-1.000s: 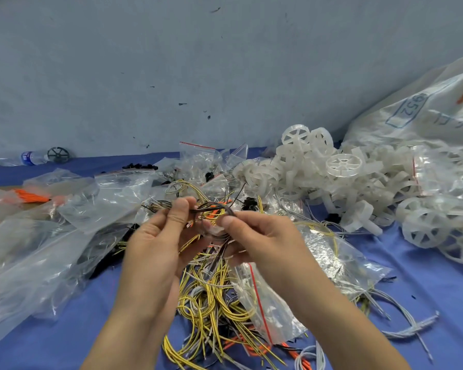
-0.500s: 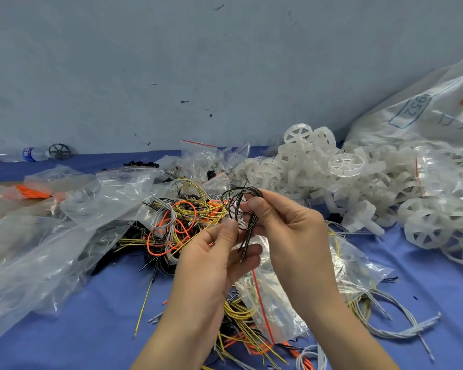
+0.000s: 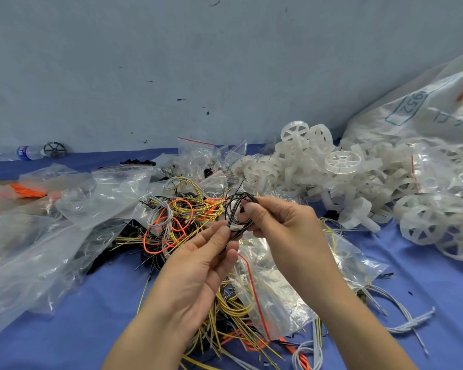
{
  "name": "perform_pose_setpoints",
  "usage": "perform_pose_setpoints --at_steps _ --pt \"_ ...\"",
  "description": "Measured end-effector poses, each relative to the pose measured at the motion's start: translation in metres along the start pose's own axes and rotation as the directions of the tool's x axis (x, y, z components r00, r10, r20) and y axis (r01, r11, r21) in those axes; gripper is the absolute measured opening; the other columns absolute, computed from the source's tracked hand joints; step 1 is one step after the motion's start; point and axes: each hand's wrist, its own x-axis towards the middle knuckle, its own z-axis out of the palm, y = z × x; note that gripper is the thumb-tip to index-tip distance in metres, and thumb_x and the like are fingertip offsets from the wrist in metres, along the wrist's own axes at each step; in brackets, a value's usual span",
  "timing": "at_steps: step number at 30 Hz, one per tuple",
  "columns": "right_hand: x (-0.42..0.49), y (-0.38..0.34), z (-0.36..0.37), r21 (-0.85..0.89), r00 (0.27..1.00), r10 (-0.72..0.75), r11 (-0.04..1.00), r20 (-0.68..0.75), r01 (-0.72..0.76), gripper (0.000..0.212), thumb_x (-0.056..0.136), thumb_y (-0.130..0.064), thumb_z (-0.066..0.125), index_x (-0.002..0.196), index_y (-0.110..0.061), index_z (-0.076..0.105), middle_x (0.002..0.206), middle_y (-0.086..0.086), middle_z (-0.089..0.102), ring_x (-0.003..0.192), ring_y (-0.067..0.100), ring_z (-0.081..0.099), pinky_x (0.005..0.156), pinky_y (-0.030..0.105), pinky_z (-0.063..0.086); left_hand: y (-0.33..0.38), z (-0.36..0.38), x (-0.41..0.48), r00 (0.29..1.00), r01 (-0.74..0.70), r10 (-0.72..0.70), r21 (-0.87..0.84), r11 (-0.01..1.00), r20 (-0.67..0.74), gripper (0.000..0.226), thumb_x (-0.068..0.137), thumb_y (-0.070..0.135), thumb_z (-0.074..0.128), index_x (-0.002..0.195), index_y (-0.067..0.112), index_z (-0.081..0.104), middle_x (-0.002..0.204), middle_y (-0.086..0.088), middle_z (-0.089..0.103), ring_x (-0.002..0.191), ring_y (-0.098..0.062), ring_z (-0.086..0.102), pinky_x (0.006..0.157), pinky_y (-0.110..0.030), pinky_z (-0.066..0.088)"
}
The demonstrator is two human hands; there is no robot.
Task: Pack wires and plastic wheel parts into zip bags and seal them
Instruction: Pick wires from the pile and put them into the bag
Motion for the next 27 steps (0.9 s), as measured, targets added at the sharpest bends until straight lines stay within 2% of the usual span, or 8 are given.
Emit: perform_pose_setpoints --at_steps 3,6,8,11,15,19,24,27 --pt "0.002 -0.001 -0.007 0.031 0.996 0.062 0.997 0.061 -0.064 0.018 0.095 -0.023 0.065 0.082 -0.026 0.076 0.08 -0.007 0.076 0.072 0.007 0.07 0.065 0.02 0.055 0.005 -0.007 0.001 1.0 -0.019 0.016 0.097 0.995 0.025 0.028 0.067 0.002 0.069 0.095 0.0 0.069 0.076 -0.012 0.069 0.062 -0.015 0.068 0.053 -0.018 0.055" --pt "0.002 -0.003 -0.016 -0.001 0.986 0.141 0.99 0.09 -0.142 0.02 0.095 -0.035 0.062 0.087 -0.022 0.076 0.081 -0.004 0.075 0.068 0.01 0.069 0.059 0.03 0.057 0.013 -0.018 0.002 0.99 -0.129 0.14 0.276 0.952 -0.02 0.023 0.071 0.004 0.069 0.094 0.001 0.07 0.079 -0.012 0.073 0.066 -0.014 0.07 0.057 -0.016 0.055" --pt "0.0 -0.005 -0.021 -0.177 0.981 0.167 0.973 0.103 -0.147 0.032 0.091 -0.054 0.057 0.094 -0.026 0.073 0.082 -0.006 0.073 0.064 0.005 0.065 0.058 0.032 0.056 0.023 -0.027 0.0 0.967 -0.195 0.248 0.482 0.854 -0.048 0.015 0.081 0.002 0.067 0.095 0.005 0.071 0.079 -0.01 0.075 0.067 -0.012 0.071 0.059 -0.013 0.054" --pt "-0.01 -0.007 -0.026 -0.564 0.952 0.226 0.823 0.208 -0.072 0.049 0.079 -0.076 0.052 0.112 -0.041 0.06 0.089 -0.017 0.065 0.072 -0.001 0.063 0.067 0.029 0.053 0.037 -0.041 -0.008 0.961 -0.206 0.278 0.673 0.71 0.002 0.013 0.086 0.001 0.065 0.095 0.006 0.073 0.081 -0.013 0.075 0.066 -0.013 0.071 0.059 -0.013 0.054" --pt "-0.027 -0.003 -0.013 -0.746 0.93 0.219 0.662 0.294 0.08 0.052 0.088 -0.061 0.054 0.134 -0.039 0.045 0.114 -0.014 0.059 0.094 0.009 0.058 0.083 0.034 0.05 0.045 -0.051 -0.019 0.975 -0.161 0.22 0.741 0.652 0.019 0.013 0.085 -0.003 0.064 0.092 0.004 0.074 0.082 -0.016 0.075 0.063 -0.014 0.07 0.056 -0.013 0.053" --pt "-0.03 0.004 -0.009 -0.704 0.957 0.184 0.71 0.224 0.028 0.031 0.096 -0.036 0.05 0.125 -0.031 0.056 0.1 -0.008 0.064 0.087 0.015 0.06 0.077 0.032 0.049 0.04 -0.054 -0.025 0.993 -0.09 0.117 0.772 0.629 0.021 0.015 0.085 -0.005 0.064 0.086 0.004 0.076 0.076 -0.02 0.072 0.057 -0.016 0.066 0.054 -0.017 0.054" --pt "-0.035 0.0 -0.007 -0.648 0.985 0.094 0.762 0.142 0.02 0.016 0.095 -0.042 0.049 0.102 -0.033 0.06 0.077 -0.013 0.06 0.073 0.007 0.057 0.063 0.029 0.043 0.024 -0.037 -0.023 0.996 -0.084 0.078 0.753 0.653 0.043 0.015 0.087 -0.006 0.062 0.086 0.002 0.075 0.071 -0.02 0.071 0.055 -0.016 0.065 0.052 -0.017 0.053" --pt "-0.034 -0.005 -0.004 -0.632 0.988 0.046 0.772 0.147 0.058 0.013 0.093 -0.043 0.05 0.089 -0.031 0.057 0.074 -0.011 0.058 0.07 0.007 0.054 0.058 0.028 0.038 0.012 -0.027 -0.015 0.995 -0.099 0.091 0.729 0.677 0.051 0.014 0.088 -0.004 0.062 0.092 0.002 0.074 0.076 -0.021 0.073 0.062 -0.018 0.07 0.056 -0.016 0.055"
